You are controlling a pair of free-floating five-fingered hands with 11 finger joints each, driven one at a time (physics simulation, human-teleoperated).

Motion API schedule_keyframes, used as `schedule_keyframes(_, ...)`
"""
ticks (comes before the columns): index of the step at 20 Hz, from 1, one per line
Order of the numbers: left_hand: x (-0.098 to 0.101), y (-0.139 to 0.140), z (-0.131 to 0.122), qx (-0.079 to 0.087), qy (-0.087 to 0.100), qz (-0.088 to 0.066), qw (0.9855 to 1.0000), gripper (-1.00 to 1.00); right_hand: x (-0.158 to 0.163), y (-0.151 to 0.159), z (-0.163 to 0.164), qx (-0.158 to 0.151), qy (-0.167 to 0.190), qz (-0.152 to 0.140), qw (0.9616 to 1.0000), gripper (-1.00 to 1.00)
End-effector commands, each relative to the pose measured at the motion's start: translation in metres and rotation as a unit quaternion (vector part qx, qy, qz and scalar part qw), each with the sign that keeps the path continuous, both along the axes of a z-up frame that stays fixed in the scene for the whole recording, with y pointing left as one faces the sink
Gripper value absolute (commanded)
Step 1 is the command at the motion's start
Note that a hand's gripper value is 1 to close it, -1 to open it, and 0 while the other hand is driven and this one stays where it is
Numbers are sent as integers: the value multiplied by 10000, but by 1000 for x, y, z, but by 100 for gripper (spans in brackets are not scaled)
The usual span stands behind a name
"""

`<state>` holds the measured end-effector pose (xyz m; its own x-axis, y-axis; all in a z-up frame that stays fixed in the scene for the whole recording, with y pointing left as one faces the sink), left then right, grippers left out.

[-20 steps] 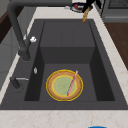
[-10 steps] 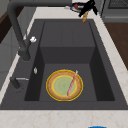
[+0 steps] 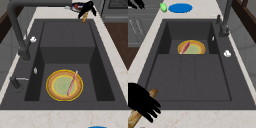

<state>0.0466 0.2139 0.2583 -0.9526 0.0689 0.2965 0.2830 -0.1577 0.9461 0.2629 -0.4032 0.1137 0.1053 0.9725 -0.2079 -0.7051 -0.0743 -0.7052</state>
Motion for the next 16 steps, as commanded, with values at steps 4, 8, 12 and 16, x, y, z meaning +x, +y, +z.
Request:
schedule_keyframes(4, 0, 0, 0, 0, 0, 0, 10000, 0, 13, -14, -33, 103, -278, 54, 9995, -100)
schedule_keyframes(8, 0, 0, 0, 0, 0, 0, 10000, 0, -4, -12, -35, 91, -1113, 258, 9934, 100)
schedule_keyframes(12, 0, 0, 0, 0, 0, 0, 10000, 0, -1, -15, -30, 125, -1457, 293, 9888, 100)
schedule_keyframes(16, 0, 0, 0, 0, 0, 0, 10000, 0, 7, -11, -21, 132, -1626, 253, 9863, 100)
